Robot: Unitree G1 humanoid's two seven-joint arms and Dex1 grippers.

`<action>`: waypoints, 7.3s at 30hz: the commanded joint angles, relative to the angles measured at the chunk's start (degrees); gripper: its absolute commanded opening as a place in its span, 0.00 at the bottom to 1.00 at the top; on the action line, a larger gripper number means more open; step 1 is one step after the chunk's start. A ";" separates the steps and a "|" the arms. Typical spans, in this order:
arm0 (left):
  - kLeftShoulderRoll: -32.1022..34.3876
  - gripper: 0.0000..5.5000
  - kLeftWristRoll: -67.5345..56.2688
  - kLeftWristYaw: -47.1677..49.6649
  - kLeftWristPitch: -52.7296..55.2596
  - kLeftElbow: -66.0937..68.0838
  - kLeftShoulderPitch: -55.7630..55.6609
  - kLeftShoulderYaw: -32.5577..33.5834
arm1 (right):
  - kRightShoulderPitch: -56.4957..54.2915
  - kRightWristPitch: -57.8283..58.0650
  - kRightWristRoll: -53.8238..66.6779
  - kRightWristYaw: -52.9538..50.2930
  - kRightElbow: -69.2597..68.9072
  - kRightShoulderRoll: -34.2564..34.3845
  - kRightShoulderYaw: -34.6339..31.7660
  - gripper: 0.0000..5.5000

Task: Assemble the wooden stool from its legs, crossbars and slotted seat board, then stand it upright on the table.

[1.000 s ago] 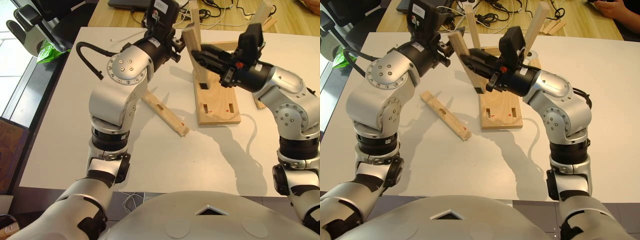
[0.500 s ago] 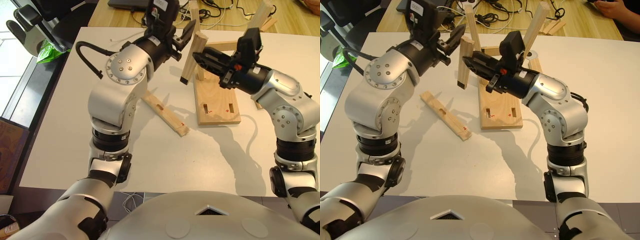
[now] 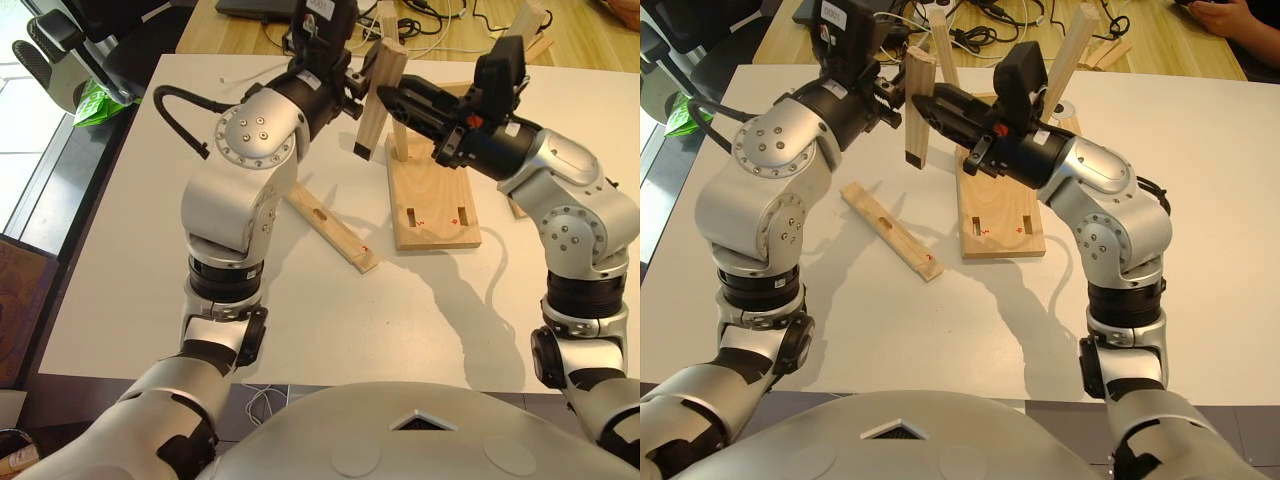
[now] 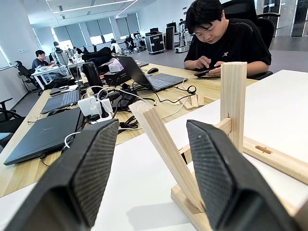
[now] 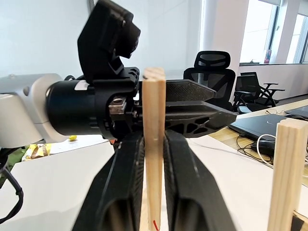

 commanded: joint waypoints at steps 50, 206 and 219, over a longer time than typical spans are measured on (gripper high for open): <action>2.46 0.48 2.34 -2.43 -2.22 1.65 1.02 -0.21 | -2.20 2.03 7.51 -0.21 -0.13 -1.75 -8.87 0.07; 3.92 0.24 9.37 -6.02 -2.63 -2.67 2.64 -8.52 | -6.12 -4.44 -1.68 -5.55 7.54 9.35 -2.06 0.07; 5.40 0.30 11.00 -7.12 -3.07 -2.09 3.12 -10.71 | -5.87 -4.81 -1.79 -5.27 6.43 9.26 -1.84 0.07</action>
